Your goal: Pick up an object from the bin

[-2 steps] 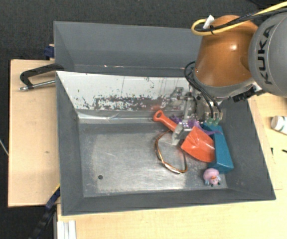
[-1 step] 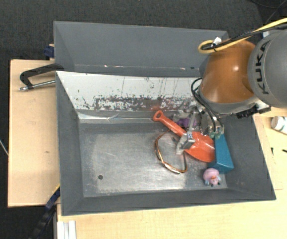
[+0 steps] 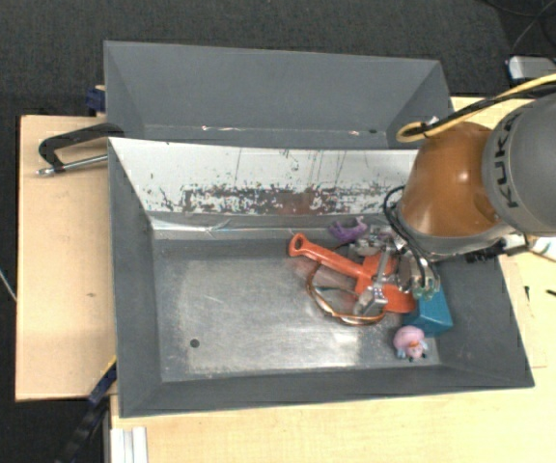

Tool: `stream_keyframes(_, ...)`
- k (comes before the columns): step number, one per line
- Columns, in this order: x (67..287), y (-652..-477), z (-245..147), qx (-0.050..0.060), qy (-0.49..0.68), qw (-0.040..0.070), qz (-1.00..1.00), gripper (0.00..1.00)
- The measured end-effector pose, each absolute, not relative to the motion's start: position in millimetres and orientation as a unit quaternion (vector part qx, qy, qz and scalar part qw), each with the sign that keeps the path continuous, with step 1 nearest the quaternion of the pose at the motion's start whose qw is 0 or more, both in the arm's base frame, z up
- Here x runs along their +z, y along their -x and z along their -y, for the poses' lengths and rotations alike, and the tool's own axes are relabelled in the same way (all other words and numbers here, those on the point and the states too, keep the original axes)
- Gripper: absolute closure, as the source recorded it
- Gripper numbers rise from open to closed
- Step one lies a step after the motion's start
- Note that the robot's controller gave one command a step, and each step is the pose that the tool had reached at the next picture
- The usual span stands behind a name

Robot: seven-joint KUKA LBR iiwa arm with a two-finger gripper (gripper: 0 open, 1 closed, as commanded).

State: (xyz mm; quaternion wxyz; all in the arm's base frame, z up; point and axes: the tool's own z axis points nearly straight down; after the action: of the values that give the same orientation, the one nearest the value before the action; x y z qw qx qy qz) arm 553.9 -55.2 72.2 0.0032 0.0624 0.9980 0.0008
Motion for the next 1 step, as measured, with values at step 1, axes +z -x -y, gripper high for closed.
stream_keyframes(1, 79.9, -555.5, 50.4, 0.001, -0.063, 0.004, -0.998, 0.0)
